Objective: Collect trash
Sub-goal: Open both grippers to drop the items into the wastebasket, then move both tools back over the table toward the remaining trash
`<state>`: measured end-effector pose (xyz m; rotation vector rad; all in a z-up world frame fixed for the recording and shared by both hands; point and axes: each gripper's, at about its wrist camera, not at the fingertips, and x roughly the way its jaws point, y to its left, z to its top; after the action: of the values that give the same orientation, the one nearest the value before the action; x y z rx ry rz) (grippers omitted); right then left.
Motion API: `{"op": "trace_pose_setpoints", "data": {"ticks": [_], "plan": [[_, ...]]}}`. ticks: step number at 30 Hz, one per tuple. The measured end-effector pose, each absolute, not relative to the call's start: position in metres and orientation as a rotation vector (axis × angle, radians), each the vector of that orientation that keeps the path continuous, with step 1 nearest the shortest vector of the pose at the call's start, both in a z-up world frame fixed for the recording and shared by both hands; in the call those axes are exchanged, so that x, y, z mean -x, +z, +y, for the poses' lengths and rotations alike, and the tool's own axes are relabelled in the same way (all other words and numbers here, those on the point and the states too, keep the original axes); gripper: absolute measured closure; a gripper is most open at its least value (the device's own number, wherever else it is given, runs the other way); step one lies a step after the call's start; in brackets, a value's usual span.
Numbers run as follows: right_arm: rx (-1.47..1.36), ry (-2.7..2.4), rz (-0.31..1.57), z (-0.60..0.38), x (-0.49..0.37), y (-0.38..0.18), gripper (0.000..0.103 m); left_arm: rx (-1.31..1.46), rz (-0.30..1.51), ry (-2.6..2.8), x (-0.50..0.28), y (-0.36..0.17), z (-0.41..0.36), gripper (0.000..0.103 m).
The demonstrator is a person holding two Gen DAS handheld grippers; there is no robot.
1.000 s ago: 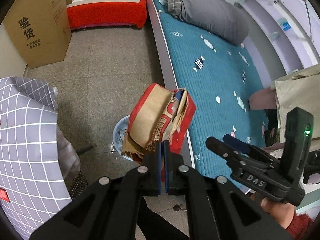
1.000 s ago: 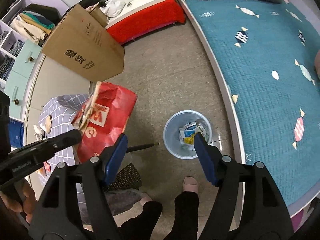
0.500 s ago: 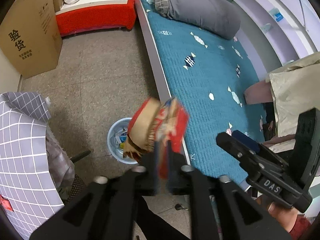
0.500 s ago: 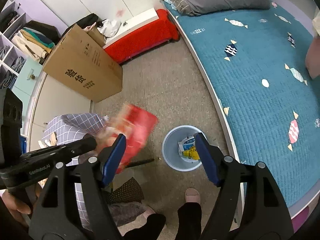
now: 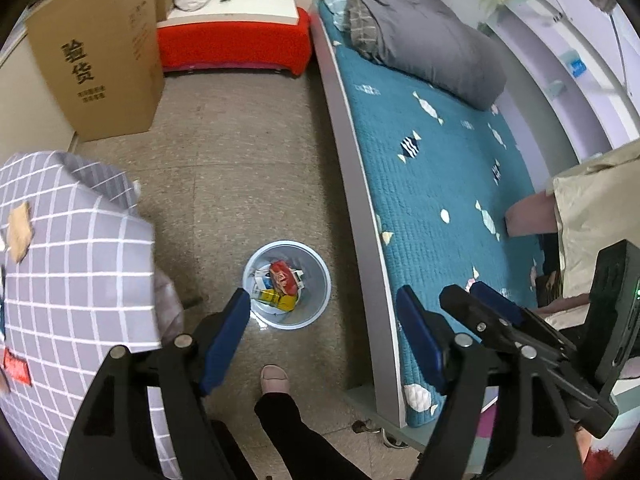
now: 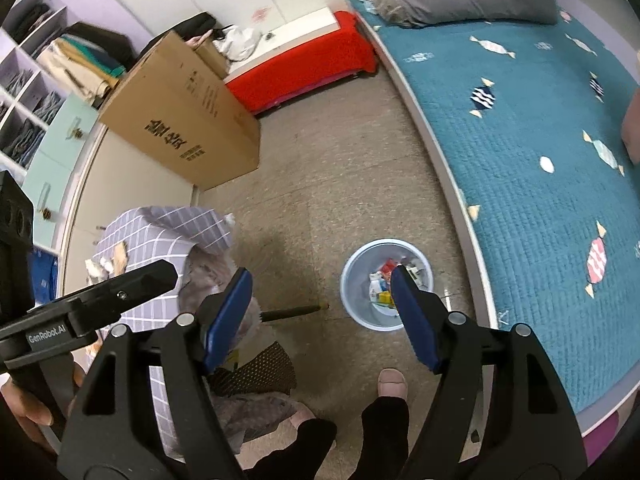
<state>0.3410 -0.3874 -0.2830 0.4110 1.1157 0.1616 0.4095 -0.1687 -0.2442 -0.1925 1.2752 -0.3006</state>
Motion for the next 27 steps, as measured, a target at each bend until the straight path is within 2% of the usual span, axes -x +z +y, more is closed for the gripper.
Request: {"op": "trace_pose_setpoints", "data": {"ticks": [12,27], "plan": [[-0.31,0.323,1.111,-0.27,-0.339,-0.258,0.031,0.278,1.179,-0.185,-0.366,-0.205,-0.045,0.029],[-0.242,0.443,1.105,-0.081,-0.3,-0.245,0.031,0.343,1.155,-0.084,-0.304,-0.199,0.137,0.028]]}}
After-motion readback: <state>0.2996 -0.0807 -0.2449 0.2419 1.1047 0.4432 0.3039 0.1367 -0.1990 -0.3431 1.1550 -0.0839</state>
